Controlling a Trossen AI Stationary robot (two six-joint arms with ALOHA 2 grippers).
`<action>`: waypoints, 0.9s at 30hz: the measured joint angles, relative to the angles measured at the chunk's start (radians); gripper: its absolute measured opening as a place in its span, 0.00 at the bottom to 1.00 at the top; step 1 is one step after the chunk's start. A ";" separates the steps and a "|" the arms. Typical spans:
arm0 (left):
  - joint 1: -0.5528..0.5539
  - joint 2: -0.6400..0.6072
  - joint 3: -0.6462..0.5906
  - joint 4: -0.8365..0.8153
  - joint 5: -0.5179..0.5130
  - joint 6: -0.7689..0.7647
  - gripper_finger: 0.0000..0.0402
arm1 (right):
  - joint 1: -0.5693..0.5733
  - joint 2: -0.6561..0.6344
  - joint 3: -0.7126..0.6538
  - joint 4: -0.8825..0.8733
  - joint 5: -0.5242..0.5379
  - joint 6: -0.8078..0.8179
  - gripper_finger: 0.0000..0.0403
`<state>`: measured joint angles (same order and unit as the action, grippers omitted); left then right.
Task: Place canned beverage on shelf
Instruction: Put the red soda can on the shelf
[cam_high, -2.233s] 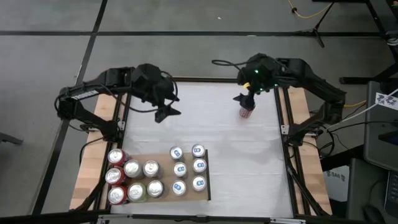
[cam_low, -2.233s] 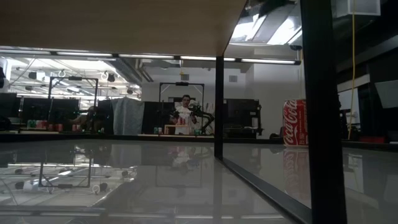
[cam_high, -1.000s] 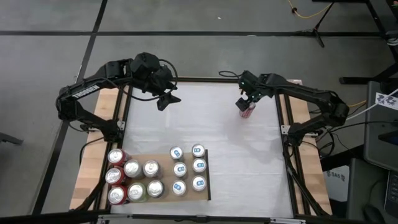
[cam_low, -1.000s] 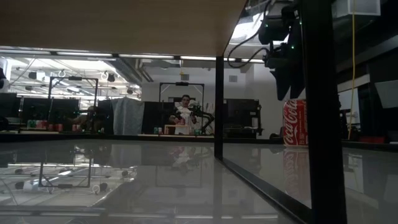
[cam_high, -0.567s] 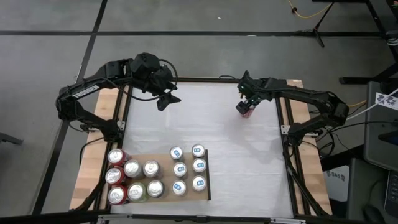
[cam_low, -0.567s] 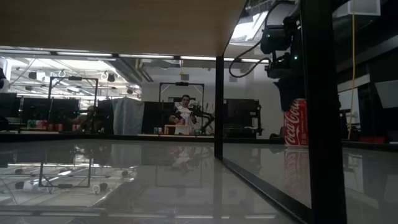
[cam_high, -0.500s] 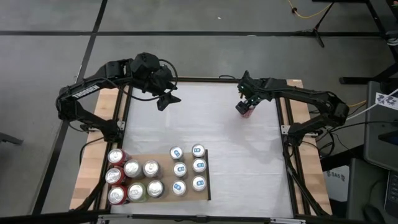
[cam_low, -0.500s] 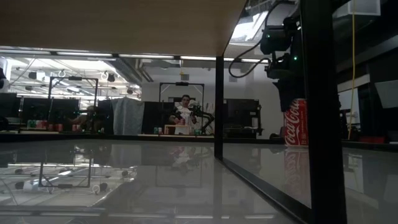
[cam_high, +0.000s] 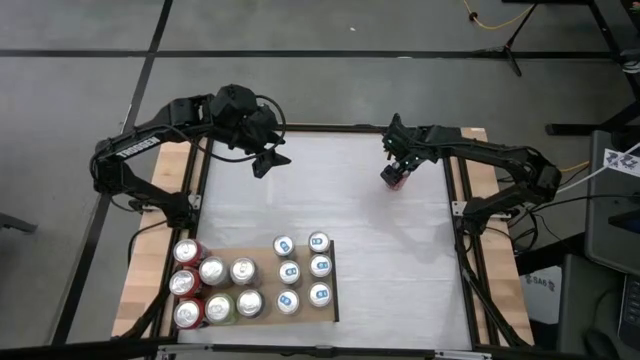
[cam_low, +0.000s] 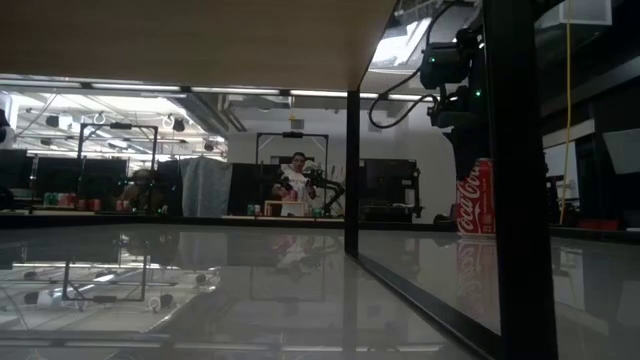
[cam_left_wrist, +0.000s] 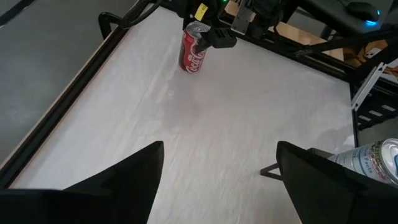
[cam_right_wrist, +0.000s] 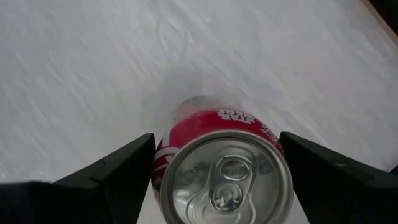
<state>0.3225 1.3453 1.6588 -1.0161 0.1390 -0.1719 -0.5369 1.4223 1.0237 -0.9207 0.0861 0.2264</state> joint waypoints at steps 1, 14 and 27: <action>0.000 0.000 0.000 0.000 0.000 0.000 0.76 | 0.000 0.000 0.000 0.000 0.000 0.000 0.82; 0.118 0.000 0.000 -0.006 0.007 0.071 0.76 | 0.000 0.003 0.000 -0.006 -0.052 -0.005 0.82; 0.145 0.000 0.000 -0.008 0.013 0.078 0.76 | 0.001 0.000 -0.058 0.007 -0.052 0.006 0.79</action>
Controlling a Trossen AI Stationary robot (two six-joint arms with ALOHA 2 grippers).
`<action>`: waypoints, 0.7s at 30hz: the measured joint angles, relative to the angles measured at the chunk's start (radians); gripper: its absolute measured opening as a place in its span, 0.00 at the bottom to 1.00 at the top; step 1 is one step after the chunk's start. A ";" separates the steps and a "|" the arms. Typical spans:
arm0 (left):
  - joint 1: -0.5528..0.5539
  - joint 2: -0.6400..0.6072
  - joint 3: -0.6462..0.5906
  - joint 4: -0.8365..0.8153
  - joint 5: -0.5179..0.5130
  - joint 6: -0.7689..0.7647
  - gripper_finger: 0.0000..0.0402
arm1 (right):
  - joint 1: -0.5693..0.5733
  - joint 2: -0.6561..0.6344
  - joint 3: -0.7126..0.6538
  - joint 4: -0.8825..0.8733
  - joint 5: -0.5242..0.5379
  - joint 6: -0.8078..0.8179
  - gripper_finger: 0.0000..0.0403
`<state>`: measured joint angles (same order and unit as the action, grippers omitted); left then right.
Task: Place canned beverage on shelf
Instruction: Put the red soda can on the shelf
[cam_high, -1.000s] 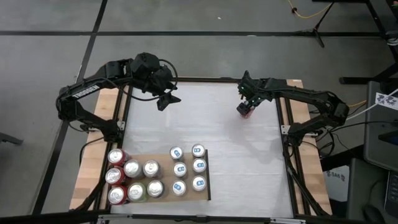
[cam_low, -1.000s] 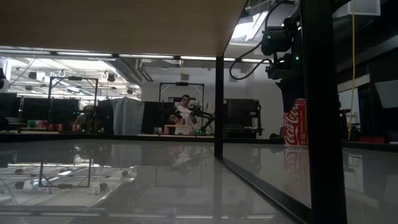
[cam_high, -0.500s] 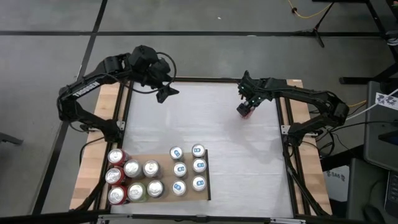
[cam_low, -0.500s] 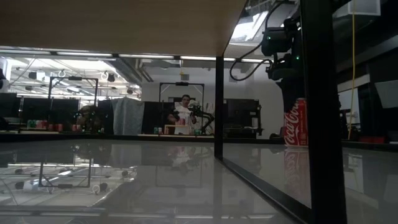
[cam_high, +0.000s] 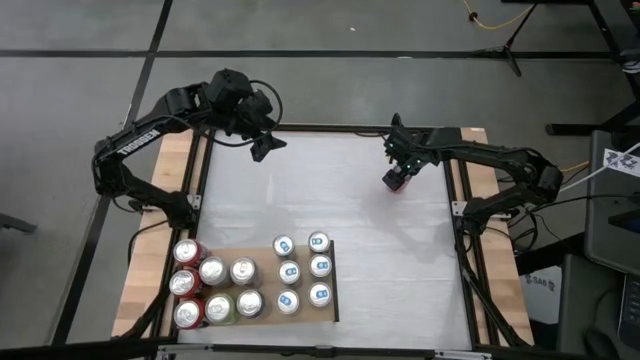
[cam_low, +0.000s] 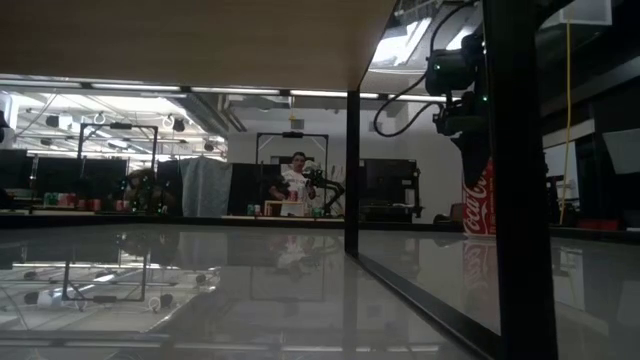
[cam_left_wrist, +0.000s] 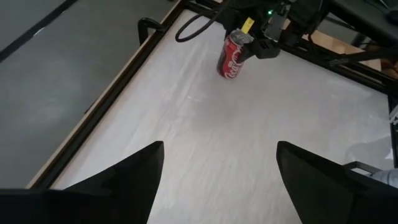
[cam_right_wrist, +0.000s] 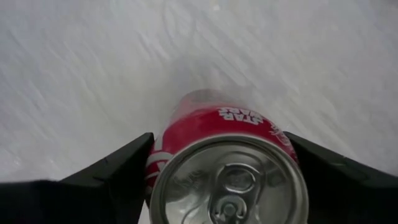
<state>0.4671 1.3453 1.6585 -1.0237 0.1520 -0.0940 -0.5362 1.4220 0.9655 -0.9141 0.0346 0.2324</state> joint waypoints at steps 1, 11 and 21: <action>0.000 0.000 0.000 0.000 0.000 0.000 0.76 | 0.000 0.000 -0.001 0.002 -0.001 0.000 0.77; 0.003 0.000 0.000 0.000 0.000 0.000 0.76 | 0.000 0.003 -0.004 0.128 -0.040 0.000 0.73; 0.083 0.000 0.000 -0.014 -0.001 0.000 0.76 | 0.013 0.038 0.020 0.390 -0.216 -0.003 0.71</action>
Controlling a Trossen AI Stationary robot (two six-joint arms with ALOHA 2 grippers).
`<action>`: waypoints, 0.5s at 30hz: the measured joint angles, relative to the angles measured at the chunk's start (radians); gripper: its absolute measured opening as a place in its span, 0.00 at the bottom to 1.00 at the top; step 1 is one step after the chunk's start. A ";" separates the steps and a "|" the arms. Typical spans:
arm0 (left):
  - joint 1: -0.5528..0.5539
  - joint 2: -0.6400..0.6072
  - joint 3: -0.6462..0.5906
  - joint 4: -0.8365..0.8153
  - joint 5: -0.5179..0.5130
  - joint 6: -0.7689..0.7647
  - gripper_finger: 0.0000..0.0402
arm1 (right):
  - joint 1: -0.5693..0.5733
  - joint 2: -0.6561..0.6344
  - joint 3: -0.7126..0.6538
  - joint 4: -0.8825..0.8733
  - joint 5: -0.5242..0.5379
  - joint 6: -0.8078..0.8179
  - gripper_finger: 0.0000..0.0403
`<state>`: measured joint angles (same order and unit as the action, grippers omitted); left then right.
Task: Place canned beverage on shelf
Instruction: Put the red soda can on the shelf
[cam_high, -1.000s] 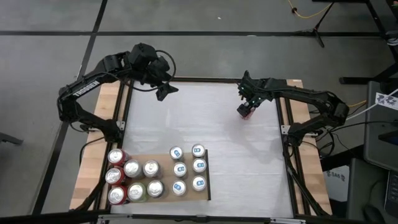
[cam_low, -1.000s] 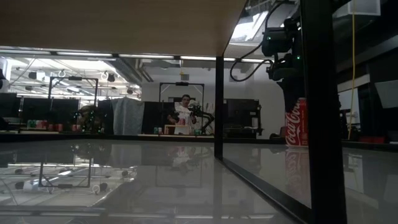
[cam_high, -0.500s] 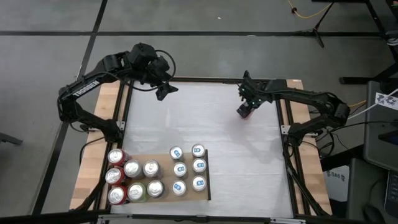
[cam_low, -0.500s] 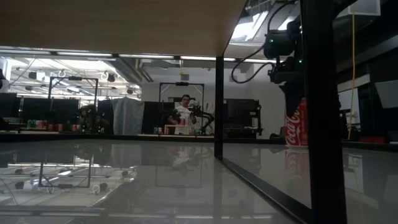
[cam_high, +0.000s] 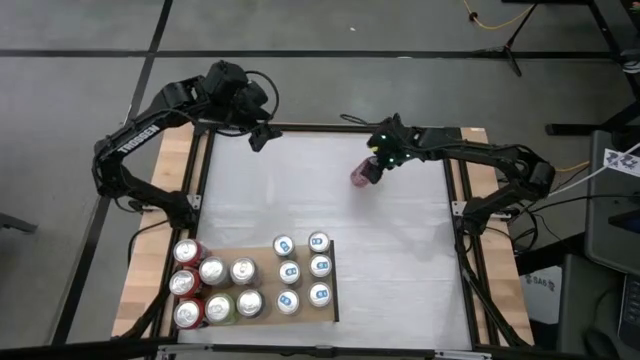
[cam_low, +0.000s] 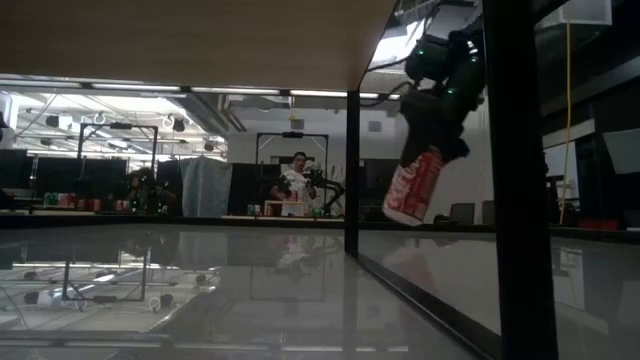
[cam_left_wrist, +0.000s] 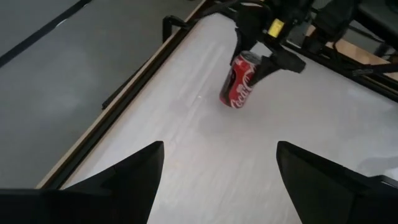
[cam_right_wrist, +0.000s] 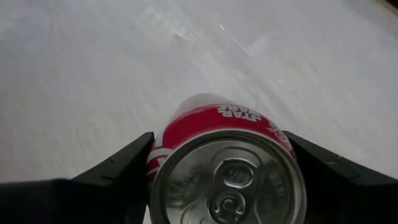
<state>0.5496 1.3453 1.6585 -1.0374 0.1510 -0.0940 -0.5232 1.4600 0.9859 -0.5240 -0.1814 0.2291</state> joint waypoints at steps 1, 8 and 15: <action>0.007 0.000 0.000 -0.003 0.000 0.000 0.76 | 0.009 0.015 0.015 0.002 0.002 -0.007 0.71; 0.045 0.000 0.000 -0.026 0.000 0.001 0.76 | 0.106 0.184 0.230 0.000 0.002 -0.130 0.71; 0.069 0.000 0.000 -0.098 0.000 0.001 0.76 | 0.165 0.397 0.567 -0.104 -0.030 -0.304 0.73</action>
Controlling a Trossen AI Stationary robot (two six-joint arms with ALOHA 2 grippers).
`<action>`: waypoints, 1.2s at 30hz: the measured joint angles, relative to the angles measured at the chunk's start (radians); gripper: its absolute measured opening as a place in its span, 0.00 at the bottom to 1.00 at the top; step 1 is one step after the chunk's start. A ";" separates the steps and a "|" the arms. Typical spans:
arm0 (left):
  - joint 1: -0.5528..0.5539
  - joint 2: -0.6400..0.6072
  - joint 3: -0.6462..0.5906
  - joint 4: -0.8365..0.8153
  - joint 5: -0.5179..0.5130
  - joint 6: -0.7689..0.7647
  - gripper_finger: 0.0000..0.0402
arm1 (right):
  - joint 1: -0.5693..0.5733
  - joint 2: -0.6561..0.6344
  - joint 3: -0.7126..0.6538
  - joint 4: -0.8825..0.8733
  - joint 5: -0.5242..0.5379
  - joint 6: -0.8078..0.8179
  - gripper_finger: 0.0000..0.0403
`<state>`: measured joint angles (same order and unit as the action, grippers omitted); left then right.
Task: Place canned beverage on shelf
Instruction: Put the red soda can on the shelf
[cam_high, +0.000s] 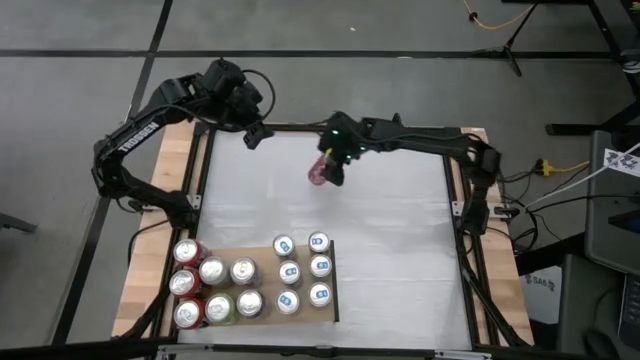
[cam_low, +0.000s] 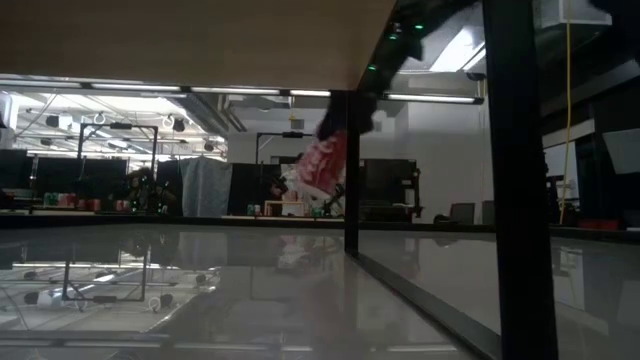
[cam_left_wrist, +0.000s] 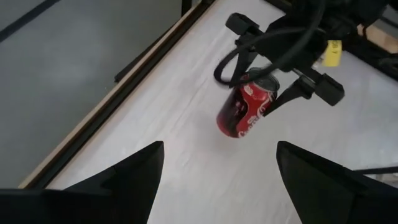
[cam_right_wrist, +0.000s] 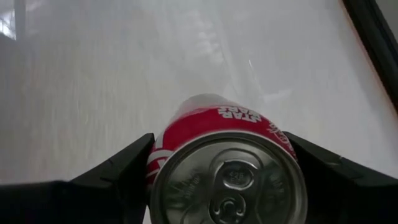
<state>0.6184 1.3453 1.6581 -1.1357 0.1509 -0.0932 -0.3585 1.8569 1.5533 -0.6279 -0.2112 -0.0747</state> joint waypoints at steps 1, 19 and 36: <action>0.002 0.000 0.000 -0.009 0.000 0.000 0.76 | 0.005 0.031 0.047 -0.025 -0.001 -0.022 0.73; 0.003 0.000 0.000 -0.229 -0.003 0.105 0.76 | 0.146 0.341 0.404 -0.164 0.016 -0.118 0.73; 0.003 0.000 0.000 -0.216 -0.002 0.106 0.76 | 0.156 0.343 0.399 -0.214 0.080 -0.161 0.74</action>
<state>0.6216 1.3453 1.6581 -1.3514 0.1486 0.0128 -0.2024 2.2002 1.9524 -0.8416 -0.1310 -0.2359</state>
